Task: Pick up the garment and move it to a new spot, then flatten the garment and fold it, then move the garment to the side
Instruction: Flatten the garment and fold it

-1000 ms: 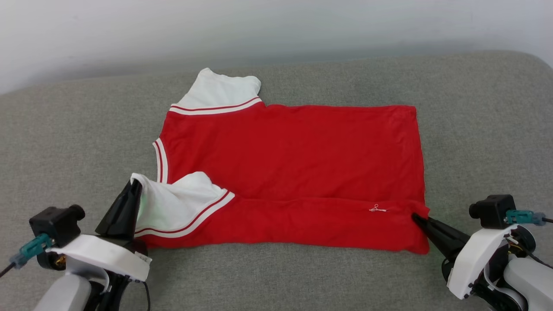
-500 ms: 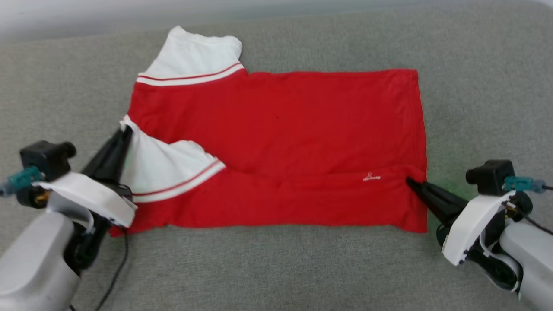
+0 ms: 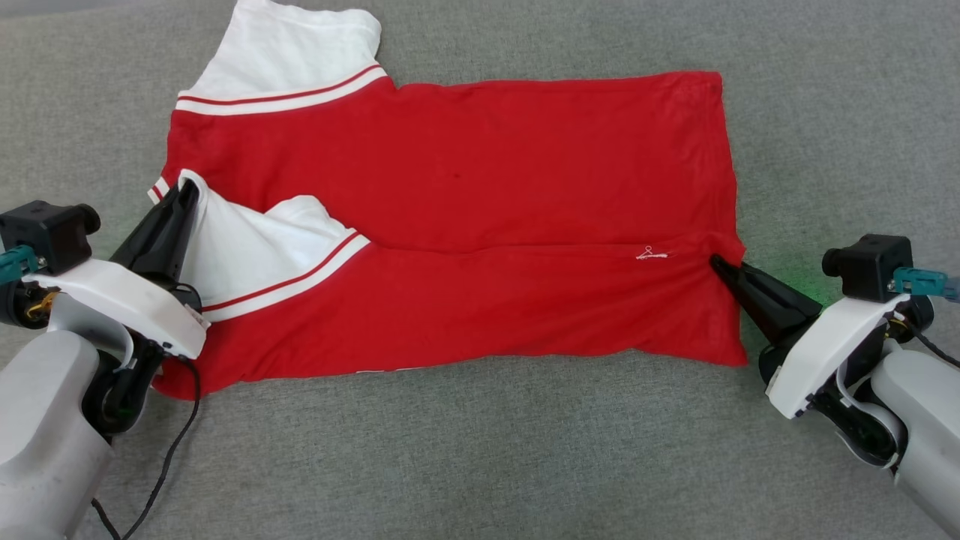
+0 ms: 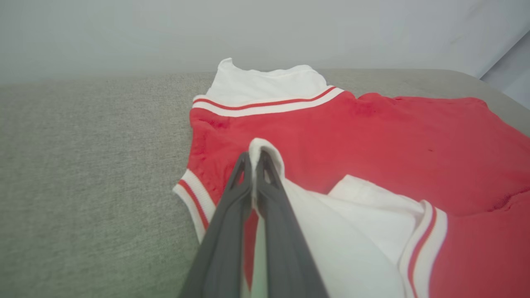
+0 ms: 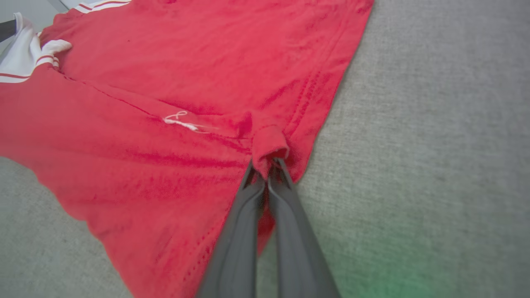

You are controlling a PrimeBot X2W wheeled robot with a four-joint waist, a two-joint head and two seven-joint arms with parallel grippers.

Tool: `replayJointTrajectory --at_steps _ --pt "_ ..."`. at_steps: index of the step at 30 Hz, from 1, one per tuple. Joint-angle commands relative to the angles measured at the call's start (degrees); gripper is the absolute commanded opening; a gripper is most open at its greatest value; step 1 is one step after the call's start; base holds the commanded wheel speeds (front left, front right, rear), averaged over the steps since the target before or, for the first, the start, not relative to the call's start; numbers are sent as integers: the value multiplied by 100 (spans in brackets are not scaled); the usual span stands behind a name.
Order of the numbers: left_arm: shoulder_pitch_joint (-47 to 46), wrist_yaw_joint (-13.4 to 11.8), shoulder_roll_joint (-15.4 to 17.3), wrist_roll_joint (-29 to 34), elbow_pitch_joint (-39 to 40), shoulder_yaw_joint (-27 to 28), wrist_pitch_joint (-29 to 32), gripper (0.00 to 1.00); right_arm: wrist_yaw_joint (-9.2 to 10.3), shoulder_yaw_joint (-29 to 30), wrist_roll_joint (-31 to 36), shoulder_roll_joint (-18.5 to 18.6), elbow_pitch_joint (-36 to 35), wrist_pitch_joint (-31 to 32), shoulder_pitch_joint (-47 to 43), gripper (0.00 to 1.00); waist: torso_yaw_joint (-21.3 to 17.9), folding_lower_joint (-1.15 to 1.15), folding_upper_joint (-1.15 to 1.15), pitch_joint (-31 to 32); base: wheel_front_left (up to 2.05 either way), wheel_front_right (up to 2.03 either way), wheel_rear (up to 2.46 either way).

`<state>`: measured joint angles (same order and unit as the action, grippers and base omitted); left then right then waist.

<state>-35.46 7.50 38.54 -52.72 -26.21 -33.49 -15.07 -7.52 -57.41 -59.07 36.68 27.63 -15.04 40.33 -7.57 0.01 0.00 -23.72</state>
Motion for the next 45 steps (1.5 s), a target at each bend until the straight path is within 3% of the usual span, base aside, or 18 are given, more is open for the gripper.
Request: replayJointTrajectory --at_steps 1,12,15,16,17,18,20,31,38,45 --pt "-103 -4 14 3 -87 -60 -11 0 7 76 75 -73 62 -12 -37 0 -16 -1 0 -48 0 0 0" --pt "-326 -5 -127 -63 -534 -84 -11 0 9 75 246 -322 376 34 48 0 -9 -1 0 -161 0 0 0" --pt "-283 -5 -236 -197 -567 -8 -11 44 9 13 156 -352 422 55 83 1 -5 -1 0 -142 0 0 0" --pt "-277 -5 -219 -183 -581 12 -11 55 9 -29 139 -338 440 91 91 10 -3 -1 0 -133 0 0 0" --pt "-217 -5 -236 -188 -530 34 -11 78 9 -53 121 -327 448 91 76 18 2 -1 0 -106 0 0 0" --pt "-154 -5 -253 -216 -481 66 -11 89 9 -57 64 -328 407 82 58 43 12 -1 0 -80 0 0 0" --pt "0 -5 -257 -240 -338 189 -11 100 8 -48 12 -255 335 55 31 100 45 -1 0 11 0 0 0" --pt "994 -4 -161 -246 460 497 -11 100 6 337 -40 -50 82 -10 -682 100 357 -1 0 759 0 0 0" --pt "1494 -4 19 -278 736 317 4 100 6 630 70 -40 -41 -16 -1205 100 461 -1 0 1091 0 0 0" --pt "1869 -86 245 -580 1000 27 664 100 6 944 241 -96 -328 212 -1654 100 417 -1 0 1153 0 0 0"
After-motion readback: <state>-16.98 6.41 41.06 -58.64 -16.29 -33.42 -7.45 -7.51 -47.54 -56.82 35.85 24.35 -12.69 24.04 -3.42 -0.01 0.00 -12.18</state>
